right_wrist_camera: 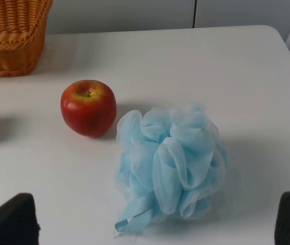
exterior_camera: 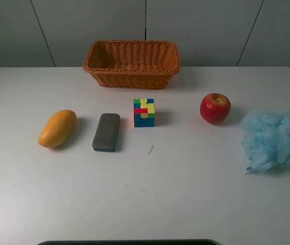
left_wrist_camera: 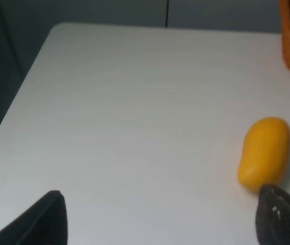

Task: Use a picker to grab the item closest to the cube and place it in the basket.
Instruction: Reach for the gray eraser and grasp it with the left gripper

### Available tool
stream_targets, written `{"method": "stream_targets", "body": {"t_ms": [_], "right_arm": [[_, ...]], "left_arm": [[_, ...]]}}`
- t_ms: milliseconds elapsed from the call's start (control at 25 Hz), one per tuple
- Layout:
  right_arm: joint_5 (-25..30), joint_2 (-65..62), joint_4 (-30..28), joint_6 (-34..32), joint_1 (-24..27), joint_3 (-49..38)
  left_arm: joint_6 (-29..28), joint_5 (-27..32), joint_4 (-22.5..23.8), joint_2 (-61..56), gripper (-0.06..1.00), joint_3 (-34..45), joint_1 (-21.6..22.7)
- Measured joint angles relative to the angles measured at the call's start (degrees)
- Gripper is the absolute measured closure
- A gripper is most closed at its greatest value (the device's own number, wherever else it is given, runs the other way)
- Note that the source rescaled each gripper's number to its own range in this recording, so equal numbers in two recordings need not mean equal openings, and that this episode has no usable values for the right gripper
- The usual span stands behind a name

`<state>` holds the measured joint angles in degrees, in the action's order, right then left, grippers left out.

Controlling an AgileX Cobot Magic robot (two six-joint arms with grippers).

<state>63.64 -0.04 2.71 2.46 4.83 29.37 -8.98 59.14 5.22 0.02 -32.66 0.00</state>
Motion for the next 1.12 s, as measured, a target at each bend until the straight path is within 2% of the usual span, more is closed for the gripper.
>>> {"method": "stream_targets", "body": {"t_ms": [120, 240, 400, 680, 760, 960, 1120], "right_arm": [[0.0, 0.0, 0.0, 0.0, 0.0, 0.0], [0.0, 0.0, 0.0, 0.0, 0.0, 0.0], [0.0, 0.0, 0.0, 0.0, 0.0, 0.0], [0.0, 0.0, 0.0, -0.1, 0.0, 0.0], [0.0, 0.0, 0.0, -0.1, 0.0, 0.0], [0.0, 0.0, 0.0, -0.1, 0.0, 0.0], [0.0, 0.0, 0.0, -0.1, 0.0, 0.0]], "left_arm": [[-1.5, -1.7, -0.4, 1.8, 0.02, -5.0, 0.0], [-2.4, -1.9, 0.1, 9.4, 0.02, -11.1, 0.0], [-2.6, -1.9, -0.2, 24.8, 0.02, -22.4, 0.0], [-2.8, -1.5, -4.6, 51.5, 0.02, -40.0, -0.5], [-3.6, -1.8, -4.5, 57.8, 0.02, -42.5, -2.9], [-9.9, -4.8, -0.3, 70.2, 0.02, -45.9, -14.5], [-13.2, -6.7, 0.1, 79.1, 0.02, -46.3, -22.1]]}}
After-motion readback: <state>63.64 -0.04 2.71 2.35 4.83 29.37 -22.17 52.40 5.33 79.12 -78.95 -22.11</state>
